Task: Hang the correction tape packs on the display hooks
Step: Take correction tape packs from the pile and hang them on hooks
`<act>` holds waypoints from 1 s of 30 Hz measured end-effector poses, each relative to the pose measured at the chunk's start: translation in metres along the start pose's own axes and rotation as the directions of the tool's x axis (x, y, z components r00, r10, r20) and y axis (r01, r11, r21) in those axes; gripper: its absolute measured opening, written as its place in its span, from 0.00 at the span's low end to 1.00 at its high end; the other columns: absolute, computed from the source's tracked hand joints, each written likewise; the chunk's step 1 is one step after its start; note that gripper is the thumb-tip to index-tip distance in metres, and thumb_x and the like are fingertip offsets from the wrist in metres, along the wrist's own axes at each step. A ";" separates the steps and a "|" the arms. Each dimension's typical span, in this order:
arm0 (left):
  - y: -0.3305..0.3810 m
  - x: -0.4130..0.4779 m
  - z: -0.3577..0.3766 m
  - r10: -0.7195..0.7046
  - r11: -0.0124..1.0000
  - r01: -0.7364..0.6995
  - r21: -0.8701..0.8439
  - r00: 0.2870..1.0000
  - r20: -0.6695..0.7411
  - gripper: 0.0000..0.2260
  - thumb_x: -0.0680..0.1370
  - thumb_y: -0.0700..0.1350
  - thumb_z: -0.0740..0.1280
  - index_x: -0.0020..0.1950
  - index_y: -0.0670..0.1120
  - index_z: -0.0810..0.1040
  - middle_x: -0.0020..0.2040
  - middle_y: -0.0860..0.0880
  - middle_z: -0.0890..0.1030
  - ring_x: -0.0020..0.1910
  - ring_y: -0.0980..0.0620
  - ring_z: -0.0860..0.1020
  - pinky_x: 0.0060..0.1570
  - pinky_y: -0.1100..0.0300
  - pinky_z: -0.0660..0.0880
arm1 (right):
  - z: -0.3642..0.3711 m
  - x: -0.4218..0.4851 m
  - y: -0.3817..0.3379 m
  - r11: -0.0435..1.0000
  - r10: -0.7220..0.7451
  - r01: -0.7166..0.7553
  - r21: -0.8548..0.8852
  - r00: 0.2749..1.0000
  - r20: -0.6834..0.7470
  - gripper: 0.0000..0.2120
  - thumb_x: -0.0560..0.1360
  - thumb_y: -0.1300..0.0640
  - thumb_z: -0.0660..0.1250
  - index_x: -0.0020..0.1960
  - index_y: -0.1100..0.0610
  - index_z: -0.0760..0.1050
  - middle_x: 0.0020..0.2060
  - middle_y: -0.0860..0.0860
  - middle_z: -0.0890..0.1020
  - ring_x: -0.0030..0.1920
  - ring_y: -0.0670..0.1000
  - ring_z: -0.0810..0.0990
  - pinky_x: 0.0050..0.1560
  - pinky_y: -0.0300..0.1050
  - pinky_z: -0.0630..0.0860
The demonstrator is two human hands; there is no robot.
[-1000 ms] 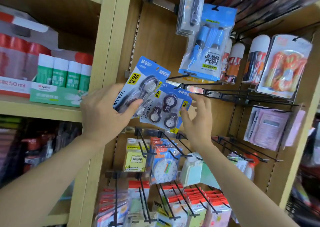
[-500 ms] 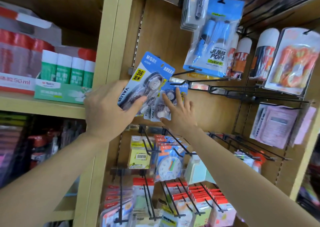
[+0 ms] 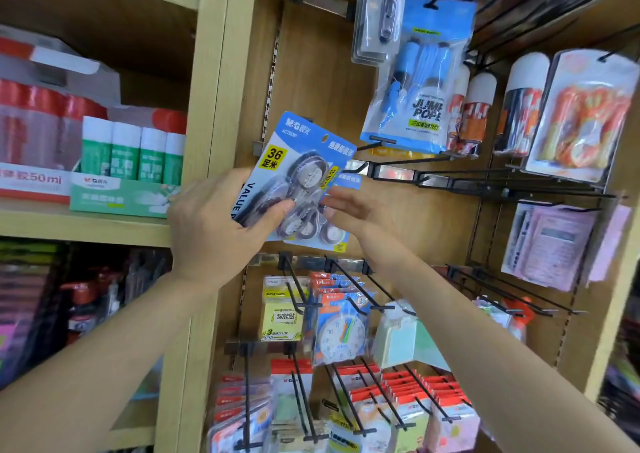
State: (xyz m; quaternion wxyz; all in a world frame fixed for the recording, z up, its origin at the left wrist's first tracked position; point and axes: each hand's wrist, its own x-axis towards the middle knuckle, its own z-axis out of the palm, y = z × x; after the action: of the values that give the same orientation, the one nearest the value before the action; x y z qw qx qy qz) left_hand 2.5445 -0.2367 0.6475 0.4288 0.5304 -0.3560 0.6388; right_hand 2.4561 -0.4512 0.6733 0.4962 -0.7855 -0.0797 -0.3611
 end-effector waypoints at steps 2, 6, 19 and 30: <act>0.002 0.001 -0.001 0.019 1.000 -0.018 -0.001 1.000 0.016 0.20 0.75 0.60 0.75 0.50 0.43 0.83 0.35 0.47 0.81 0.34 0.45 0.77 0.34 0.53 0.70 | 0.009 -0.013 -0.014 0.974 -0.023 0.005 0.226 0.997 0.075 0.13 0.75 0.61 0.72 0.59 0.56 0.78 0.52 0.50 0.85 0.55 0.47 0.83 0.54 0.39 0.76; 0.004 0.005 -0.004 0.052 0.998 -0.051 -0.030 0.998 0.040 0.20 0.77 0.59 0.72 0.50 0.41 0.82 0.39 0.45 0.80 0.38 0.46 0.76 0.37 0.54 0.68 | 0.020 -0.023 -0.025 0.908 -0.054 0.030 0.418 0.997 0.046 0.12 0.76 0.64 0.69 0.59 0.58 0.77 0.50 0.54 0.85 0.50 0.50 0.83 0.49 0.40 0.78; -0.013 0.006 -0.019 0.209 0.893 -0.301 0.335 0.935 0.286 0.20 0.75 0.48 0.66 0.65 0.44 0.80 0.75 0.44 0.72 0.73 0.40 0.69 0.69 0.45 0.65 | -0.025 -0.023 -0.002 0.937 0.068 0.023 0.349 0.967 -0.247 0.09 0.79 0.64 0.67 0.58 0.59 0.76 0.48 0.53 0.87 0.45 0.51 0.86 0.46 0.50 0.83; -0.010 0.001 -0.020 0.208 0.889 -0.298 0.347 0.939 0.274 0.16 0.76 0.47 0.64 0.59 0.43 0.82 0.73 0.44 0.74 0.75 0.41 0.69 0.71 0.47 0.64 | -0.011 -0.022 0.015 0.893 0.124 0.013 0.450 0.953 -0.275 0.10 0.80 0.61 0.65 0.61 0.59 0.75 0.48 0.52 0.86 0.48 0.52 0.85 0.47 0.50 0.82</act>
State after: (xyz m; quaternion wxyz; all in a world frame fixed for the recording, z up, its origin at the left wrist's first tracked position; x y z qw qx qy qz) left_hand 2.5466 -0.2144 0.6446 0.1853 0.6229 -0.3377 0.6809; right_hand 2.4418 -0.4623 0.6509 0.6797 -0.5893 -0.0625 -0.4322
